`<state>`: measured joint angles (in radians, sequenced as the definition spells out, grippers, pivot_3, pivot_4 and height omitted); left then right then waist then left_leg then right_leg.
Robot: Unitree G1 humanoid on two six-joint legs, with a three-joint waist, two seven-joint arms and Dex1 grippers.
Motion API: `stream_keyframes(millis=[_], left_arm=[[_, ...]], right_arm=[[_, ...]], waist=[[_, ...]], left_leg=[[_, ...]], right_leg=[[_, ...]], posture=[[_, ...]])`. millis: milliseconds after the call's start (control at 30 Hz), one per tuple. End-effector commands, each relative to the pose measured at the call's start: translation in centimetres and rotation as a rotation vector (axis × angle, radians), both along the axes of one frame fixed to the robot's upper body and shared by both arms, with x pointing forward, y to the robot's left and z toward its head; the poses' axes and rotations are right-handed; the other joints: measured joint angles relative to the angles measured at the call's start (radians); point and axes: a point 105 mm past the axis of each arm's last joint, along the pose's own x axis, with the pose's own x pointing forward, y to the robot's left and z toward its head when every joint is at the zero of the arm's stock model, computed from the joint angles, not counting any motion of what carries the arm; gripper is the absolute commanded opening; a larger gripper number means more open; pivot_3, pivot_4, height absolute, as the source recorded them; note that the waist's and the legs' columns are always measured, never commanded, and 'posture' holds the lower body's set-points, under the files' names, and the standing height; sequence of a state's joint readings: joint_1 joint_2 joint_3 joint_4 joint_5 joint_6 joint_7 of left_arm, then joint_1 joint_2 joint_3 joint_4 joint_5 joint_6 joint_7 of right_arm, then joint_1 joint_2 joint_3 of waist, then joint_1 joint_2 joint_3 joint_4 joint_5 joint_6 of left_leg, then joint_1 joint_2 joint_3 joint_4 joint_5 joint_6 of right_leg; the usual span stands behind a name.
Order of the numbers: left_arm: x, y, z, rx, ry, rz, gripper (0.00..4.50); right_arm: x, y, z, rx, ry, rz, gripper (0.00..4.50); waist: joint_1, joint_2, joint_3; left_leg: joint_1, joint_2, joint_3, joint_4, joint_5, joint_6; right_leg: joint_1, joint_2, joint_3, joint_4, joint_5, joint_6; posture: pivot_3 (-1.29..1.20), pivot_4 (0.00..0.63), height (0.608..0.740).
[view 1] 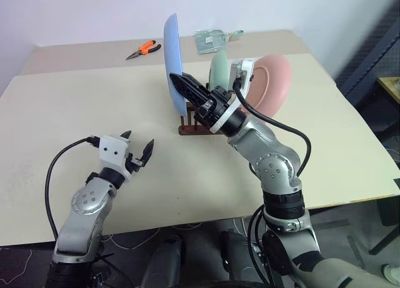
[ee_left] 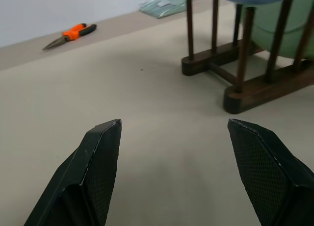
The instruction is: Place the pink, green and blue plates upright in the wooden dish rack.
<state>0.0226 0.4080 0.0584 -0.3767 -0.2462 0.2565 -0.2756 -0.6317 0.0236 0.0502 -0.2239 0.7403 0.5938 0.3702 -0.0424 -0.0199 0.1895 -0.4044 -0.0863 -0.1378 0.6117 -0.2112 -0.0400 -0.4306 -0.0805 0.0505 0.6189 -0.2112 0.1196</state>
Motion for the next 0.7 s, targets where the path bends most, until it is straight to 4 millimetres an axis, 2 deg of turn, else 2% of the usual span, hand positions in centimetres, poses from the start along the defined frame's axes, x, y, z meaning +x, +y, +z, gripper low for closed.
stream_keyframes(millis=[33,300,400,600,700], left_arm=[[-0.4,-0.9,1.8,0.011,-0.069,-0.043,3.53],[-1.0,-2.2,1.7,0.025,-0.053,-0.114,3.53],[-0.9,-2.3,1.8,0.024,-0.054,-0.113,3.57],[-1.0,-2.5,1.7,0.026,-0.048,-0.123,3.57],[-1.0,-2.6,1.5,0.023,-0.041,-0.128,3.57]], right_arm=[[0.3,-0.1,0.5,0.037,0.03,-0.003,0.0],[2.8,-0.7,0.5,0.062,0.145,-0.038,0.0],[3.0,-0.6,0.4,0.021,0.134,-0.038,0.94],[3.3,-0.8,1.4,-0.094,0.005,-0.13,3.93],[3.5,-1.4,2.6,-0.131,-0.066,-0.18,3.93]], waist=[[-0.001,0.0,0.0],[-0.001,0.0,0.0],[-0.001,0.0,0.0],[-0.001,0.001,0.0],[-0.001,0.001,0.0]], left_leg=[[0.0,0.0,0.0,0.0,0.0,0.0],[0.0,0.0,0.0,0.0,0.0,0.0],[0.0,0.0,0.0,0.0,0.0,0.0],[0.0,0.0,0.001,0.0,0.0,0.0],[0.0,0.0,0.002,0.0,0.0,0.0]], right_leg=[[0.0,0.0,0.0,0.0,0.0,0.0],[0.0,0.0,0.0,0.0,0.0,0.0],[0.0,0.0,0.0,0.0,0.0,0.0],[0.0,0.0,0.0,0.0,0.0,0.0],[0.0,0.0,0.0,0.0,0.0,0.0]], posture=[[0.0,0.15,0.74],[0.0,0.15,0.74],[0.0,0.15,0.74],[0.0,0.15,0.74],[0.0,0.15,0.74]])
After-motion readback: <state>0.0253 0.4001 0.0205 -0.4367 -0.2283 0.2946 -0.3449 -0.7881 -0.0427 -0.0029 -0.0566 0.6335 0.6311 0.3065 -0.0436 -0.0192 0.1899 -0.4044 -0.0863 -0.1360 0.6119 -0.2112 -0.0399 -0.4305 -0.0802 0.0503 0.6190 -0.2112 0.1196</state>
